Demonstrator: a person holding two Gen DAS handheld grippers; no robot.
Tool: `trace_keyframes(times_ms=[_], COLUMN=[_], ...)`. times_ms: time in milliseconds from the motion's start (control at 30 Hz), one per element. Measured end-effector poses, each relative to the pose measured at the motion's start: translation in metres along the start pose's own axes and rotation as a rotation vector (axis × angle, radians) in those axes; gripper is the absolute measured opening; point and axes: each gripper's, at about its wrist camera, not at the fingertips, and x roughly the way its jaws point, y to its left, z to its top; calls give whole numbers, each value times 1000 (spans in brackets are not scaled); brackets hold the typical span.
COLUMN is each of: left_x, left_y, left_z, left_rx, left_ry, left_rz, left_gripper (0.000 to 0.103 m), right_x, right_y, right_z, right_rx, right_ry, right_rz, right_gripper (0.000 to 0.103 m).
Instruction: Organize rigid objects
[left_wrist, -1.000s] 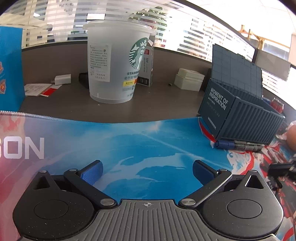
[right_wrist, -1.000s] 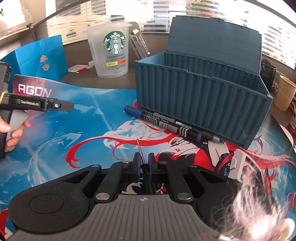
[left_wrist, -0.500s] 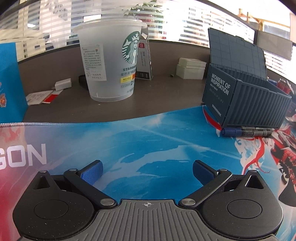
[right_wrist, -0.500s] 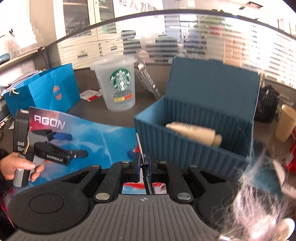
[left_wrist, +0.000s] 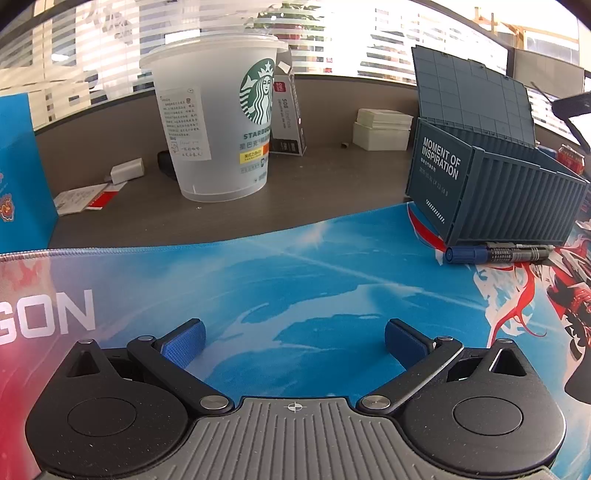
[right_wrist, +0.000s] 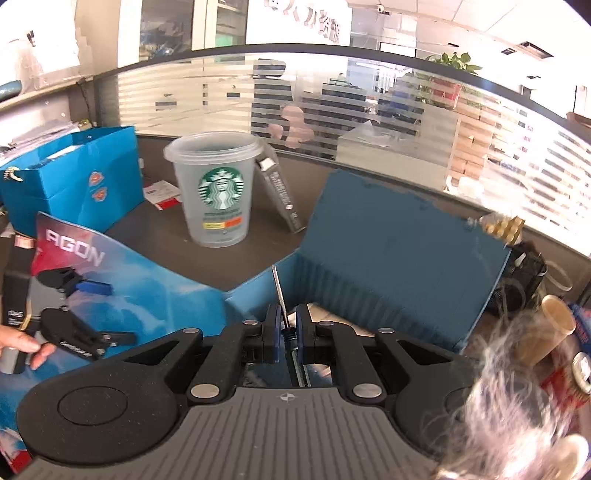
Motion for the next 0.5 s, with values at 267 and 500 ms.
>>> trace_keyframes(times_ms=[267, 500], left_x=[0, 0], left_y=[0, 0], left_z=[0, 0], left_rx=[1, 2], left_ry=[1, 1], left_rz=[1, 2], left_gripper=[103, 103], right_x=[42, 78], right_y=[-24, -43], right_z=[10, 3], right_rx=[-94, -10], right_ry=[102, 207], right_rz=[-6, 169], right_gripper=[8, 8])
